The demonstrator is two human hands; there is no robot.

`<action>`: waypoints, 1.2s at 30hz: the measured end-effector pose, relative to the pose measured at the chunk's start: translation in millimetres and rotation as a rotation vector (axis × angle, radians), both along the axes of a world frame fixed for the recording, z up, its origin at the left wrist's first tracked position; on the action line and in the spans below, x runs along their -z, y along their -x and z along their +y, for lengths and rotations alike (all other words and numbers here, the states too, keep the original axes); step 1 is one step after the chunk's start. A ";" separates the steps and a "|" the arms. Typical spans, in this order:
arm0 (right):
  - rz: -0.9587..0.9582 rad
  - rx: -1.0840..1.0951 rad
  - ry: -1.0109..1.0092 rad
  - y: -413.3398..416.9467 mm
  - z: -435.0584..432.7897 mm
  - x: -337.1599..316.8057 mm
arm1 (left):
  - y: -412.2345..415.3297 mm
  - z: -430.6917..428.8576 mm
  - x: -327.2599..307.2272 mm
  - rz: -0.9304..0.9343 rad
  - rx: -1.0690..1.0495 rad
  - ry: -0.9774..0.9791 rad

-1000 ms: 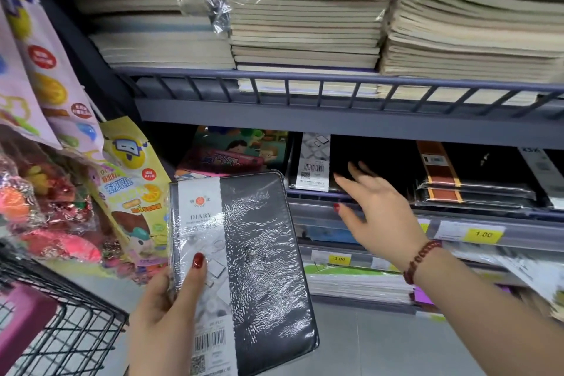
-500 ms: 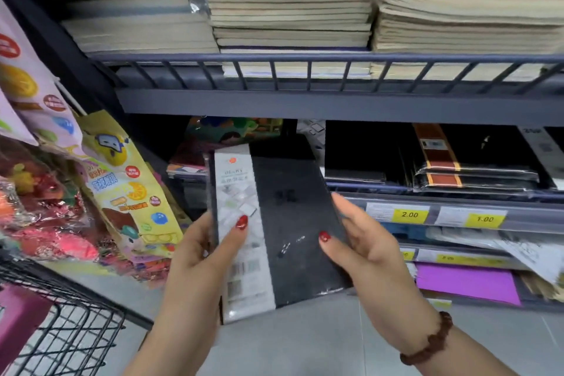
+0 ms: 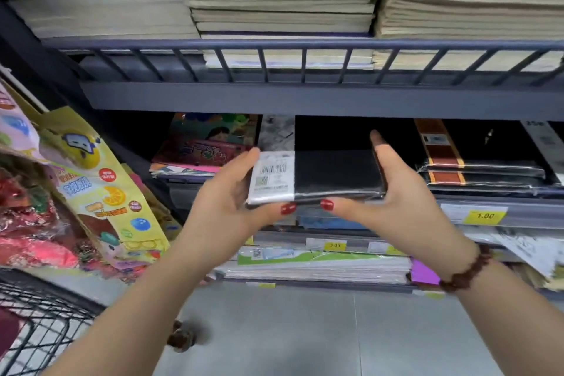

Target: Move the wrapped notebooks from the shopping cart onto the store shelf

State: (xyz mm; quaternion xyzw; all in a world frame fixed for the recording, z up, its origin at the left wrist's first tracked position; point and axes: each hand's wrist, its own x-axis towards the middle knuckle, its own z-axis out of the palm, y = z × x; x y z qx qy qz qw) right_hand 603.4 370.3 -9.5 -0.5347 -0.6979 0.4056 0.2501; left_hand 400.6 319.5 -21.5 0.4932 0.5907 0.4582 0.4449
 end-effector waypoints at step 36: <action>-0.477 -0.102 -0.258 0.6 -2.5 -0.7 | -3.5 23.1 -15.7 0.843 -0.021 0.082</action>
